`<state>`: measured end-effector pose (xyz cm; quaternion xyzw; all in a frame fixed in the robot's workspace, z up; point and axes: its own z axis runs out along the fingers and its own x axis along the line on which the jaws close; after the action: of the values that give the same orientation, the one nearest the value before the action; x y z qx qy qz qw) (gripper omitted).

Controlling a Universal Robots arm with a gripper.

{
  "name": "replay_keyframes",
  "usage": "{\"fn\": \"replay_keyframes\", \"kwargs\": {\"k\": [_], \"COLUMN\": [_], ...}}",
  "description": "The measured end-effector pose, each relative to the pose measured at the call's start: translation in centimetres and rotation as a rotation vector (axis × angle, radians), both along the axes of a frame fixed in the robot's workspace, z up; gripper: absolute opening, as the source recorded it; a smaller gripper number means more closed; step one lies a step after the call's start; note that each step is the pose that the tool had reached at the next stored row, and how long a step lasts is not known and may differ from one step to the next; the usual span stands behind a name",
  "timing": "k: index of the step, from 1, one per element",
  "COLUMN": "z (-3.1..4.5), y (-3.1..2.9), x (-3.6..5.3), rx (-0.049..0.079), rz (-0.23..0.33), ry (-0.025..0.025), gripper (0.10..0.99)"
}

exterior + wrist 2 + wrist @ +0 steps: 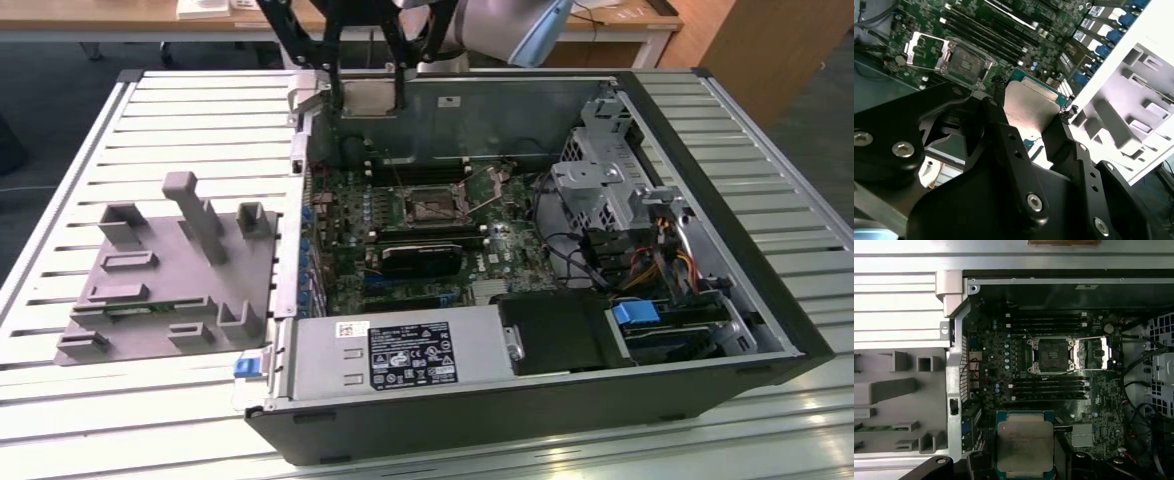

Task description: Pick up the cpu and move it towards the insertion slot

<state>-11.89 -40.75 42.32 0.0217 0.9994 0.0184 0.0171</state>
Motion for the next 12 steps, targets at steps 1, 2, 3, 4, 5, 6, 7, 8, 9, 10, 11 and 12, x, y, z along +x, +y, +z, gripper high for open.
{"fn": "replay_keyframes", "kwargs": {"k": [1, 2, 3, 4, 5, 6, 7, 8, 9, 10, 11, 12], "z": [-0.02, -0.03, -0.06, -0.09, -0.12, -0.16, -0.21, -0.26, -0.33, -0.4, -0.5, -0.6], "y": [0.0, 0.01, 0.02, 0.04, 0.07, 0.11, 0.16, 0.21, 0.26, 0.33, 0.44, 0.57], "x": [0.43, 0.87, 1.29, 1.68, 2.05, 2.44, 2.84, 3.21, 3.57, 3.91, 4.19, 4.41], "rx": [0.0, 0.0, 0.0, 0.0, 0.0, 0.0, 0.0, 0.0, 0.0, 0.0, 0.0, 0.0], "rz": [0.0, 0.0, 0.0, 0.0, 0.0, 0.0, 0.0, 0.0, 0.0, 0.0, 0.0, 0.0], "ry": [0.0002, 0.0003, 0.0003, 0.0005, 0.0006, 0.0007, 0.0009, 0.0011, 0.0015, 0.0019, 0.0021, 0.0024], "gripper": [0.541, 0.541, 0.541, 0.541, 0.541, 0.541, 0.541, 0.541, 0.541, 0.541, 0.541, 0.541]}}
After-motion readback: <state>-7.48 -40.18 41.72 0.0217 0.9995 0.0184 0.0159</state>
